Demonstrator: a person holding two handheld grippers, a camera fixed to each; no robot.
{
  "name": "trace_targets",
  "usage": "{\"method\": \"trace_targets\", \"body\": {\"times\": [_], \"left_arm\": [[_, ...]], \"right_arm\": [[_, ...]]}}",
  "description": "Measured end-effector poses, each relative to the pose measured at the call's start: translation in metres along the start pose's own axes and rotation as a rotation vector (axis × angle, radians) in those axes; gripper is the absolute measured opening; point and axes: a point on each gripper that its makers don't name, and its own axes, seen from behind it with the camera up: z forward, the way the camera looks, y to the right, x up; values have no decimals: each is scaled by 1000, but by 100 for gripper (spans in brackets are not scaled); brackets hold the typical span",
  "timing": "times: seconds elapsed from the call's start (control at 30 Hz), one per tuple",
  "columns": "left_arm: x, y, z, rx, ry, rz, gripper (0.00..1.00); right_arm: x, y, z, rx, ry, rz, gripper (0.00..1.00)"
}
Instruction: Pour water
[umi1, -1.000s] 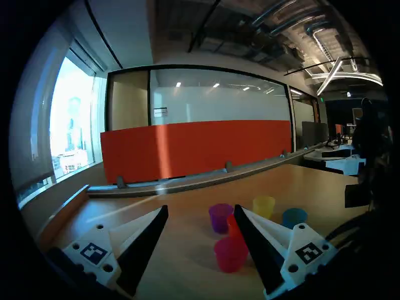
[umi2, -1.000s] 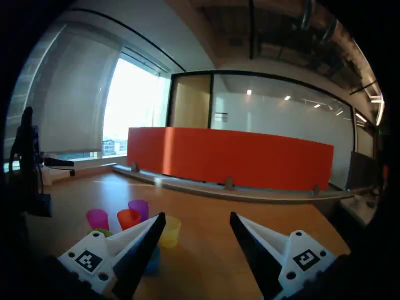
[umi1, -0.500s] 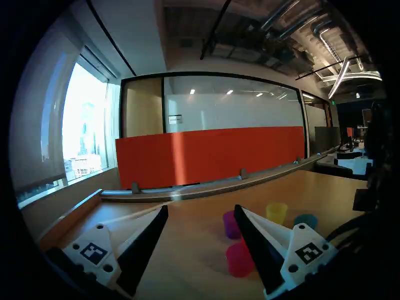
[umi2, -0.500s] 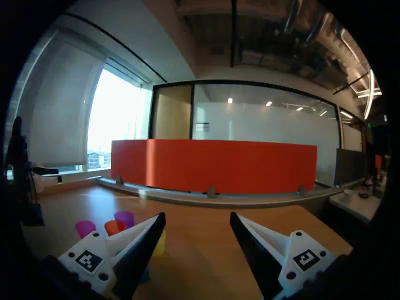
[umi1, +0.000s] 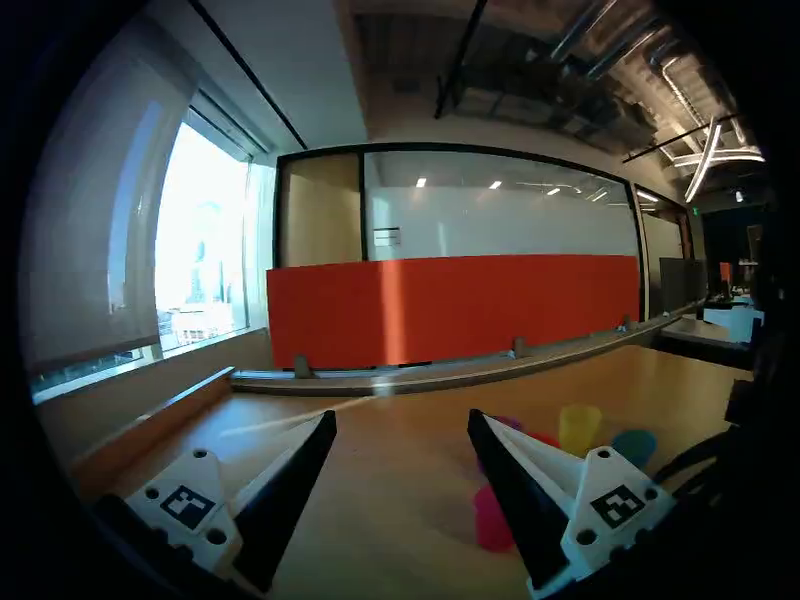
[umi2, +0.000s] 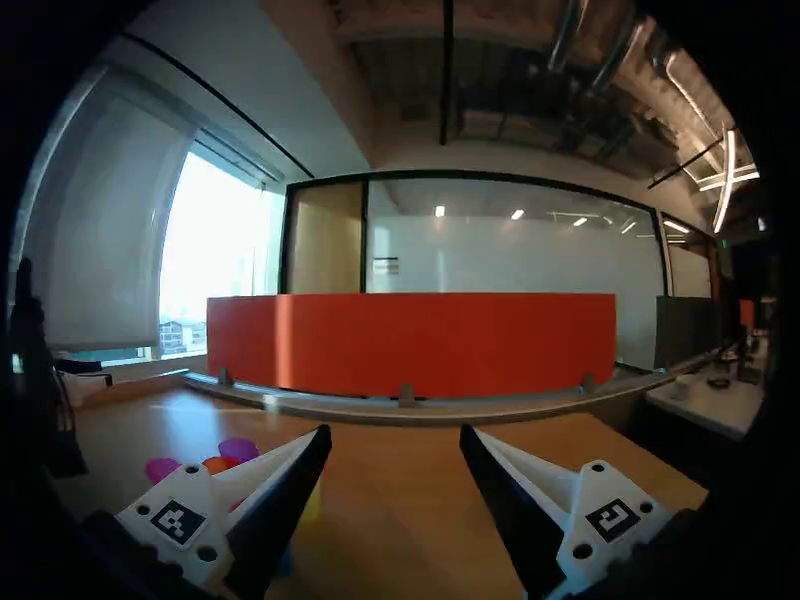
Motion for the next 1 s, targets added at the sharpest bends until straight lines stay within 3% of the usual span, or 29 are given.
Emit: {"method": "trace_targets", "body": {"times": [0.3,0.5,1.0], "left_arm": [[-9,-15,-2,57,28,-15,98],[-26,-17,0,80,24,-3,98],[-53,-16,7,92,33,18,98]], "right_arm": [[7,5,-5,-18,14,-34,100],[6,2,-6,-32,11,-79,100],[-5,1,-9,-49,-13,-39,99]]}}
